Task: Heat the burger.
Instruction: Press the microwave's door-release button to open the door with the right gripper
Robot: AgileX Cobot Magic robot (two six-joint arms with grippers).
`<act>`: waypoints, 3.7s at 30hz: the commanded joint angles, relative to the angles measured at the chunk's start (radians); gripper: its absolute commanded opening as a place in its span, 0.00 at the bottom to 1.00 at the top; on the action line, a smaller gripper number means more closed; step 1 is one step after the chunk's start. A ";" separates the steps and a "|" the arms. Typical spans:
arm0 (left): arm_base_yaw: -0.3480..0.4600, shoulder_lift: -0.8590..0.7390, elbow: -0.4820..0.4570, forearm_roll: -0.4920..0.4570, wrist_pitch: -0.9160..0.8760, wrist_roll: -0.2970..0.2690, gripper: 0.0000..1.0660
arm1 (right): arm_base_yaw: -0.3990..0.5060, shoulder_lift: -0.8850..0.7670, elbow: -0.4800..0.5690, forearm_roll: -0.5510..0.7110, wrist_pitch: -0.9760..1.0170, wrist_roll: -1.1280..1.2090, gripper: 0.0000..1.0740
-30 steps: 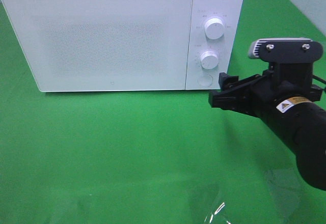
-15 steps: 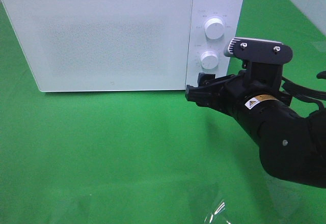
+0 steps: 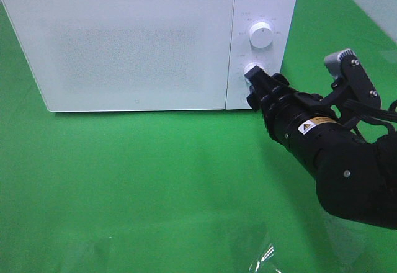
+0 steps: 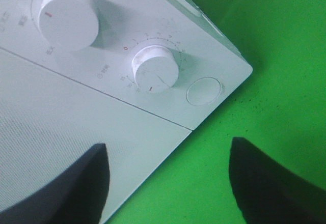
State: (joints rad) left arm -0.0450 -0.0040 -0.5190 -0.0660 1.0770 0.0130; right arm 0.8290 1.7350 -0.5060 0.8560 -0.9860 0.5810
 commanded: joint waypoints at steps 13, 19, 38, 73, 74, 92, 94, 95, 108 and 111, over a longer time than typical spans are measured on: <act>0.005 -0.016 0.003 -0.008 -0.008 -0.001 0.91 | 0.003 0.000 -0.009 -0.016 0.005 0.586 0.37; 0.005 -0.016 0.003 -0.008 -0.008 -0.001 0.91 | 0.003 0.000 -0.009 -0.019 0.005 0.656 0.10; 0.005 -0.016 0.003 -0.008 -0.008 -0.001 0.91 | -0.001 0.056 -0.021 -0.020 -0.001 0.679 0.00; 0.005 -0.016 0.003 -0.008 -0.008 -0.001 0.91 | -0.189 0.335 -0.233 -0.226 0.035 0.826 0.00; 0.005 -0.016 0.003 -0.008 -0.008 -0.001 0.91 | -0.189 0.335 -0.233 -0.226 0.035 0.826 0.00; 0.005 -0.016 0.003 -0.008 -0.008 -0.001 0.91 | -0.259 0.427 -0.366 -0.264 0.080 0.818 0.00; 0.005 -0.016 0.003 -0.008 -0.008 -0.001 0.91 | -0.267 0.431 -0.378 -0.264 0.080 0.818 0.00; 0.005 -0.016 0.003 -0.008 -0.008 -0.001 0.91 | -0.268 0.431 -0.382 -0.259 0.078 0.814 0.00; 0.005 -0.016 0.003 -0.008 -0.008 -0.001 0.91 | -0.279 0.431 -0.390 -0.252 -0.089 0.882 0.00; 0.005 -0.016 0.003 -0.008 -0.008 -0.001 0.91 | -0.279 0.431 -0.399 -0.252 -0.116 0.905 0.00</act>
State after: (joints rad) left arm -0.0450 -0.0040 -0.5190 -0.0660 1.0770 0.0130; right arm 0.5670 2.1770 -0.8760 0.6040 -0.9540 1.4770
